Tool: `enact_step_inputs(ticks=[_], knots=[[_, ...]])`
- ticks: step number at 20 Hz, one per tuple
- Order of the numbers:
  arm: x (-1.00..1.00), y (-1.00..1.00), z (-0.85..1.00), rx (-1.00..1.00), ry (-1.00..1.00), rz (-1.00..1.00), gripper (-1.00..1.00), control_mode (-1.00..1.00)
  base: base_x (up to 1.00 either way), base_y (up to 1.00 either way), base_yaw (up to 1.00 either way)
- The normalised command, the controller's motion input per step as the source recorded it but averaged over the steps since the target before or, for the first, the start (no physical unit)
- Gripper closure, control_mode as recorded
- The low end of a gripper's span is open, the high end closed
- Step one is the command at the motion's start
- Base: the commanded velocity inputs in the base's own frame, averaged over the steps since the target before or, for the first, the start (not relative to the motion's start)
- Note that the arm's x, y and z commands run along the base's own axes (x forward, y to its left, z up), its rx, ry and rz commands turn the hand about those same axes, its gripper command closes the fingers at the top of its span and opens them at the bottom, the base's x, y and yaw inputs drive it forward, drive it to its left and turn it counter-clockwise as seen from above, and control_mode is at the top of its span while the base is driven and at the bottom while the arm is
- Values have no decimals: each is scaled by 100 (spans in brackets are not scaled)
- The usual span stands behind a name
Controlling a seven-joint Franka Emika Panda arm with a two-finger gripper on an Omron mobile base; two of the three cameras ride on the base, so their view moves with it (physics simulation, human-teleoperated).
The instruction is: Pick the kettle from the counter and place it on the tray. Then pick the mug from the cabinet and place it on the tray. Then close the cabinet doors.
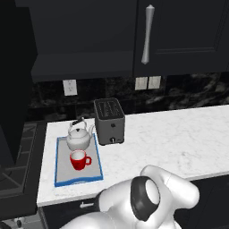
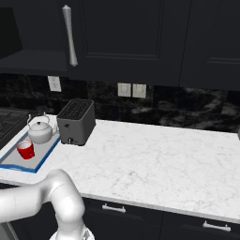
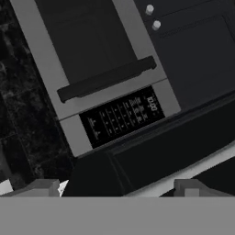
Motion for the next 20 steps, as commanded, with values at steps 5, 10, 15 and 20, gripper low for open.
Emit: enact_step_inputs(ticks=[5,10,15,20], knots=[[29,-17,-2,-4,18,-7,-100,-100,0,0,0],[17,-8,-4,-2,9,-7,-100,-100,0,0,0],[0,0,-1,-2,0,-4,-100,-100,0,0,0],[8,-8,0,-3,0,-6,-100,-100,0,0,0]])
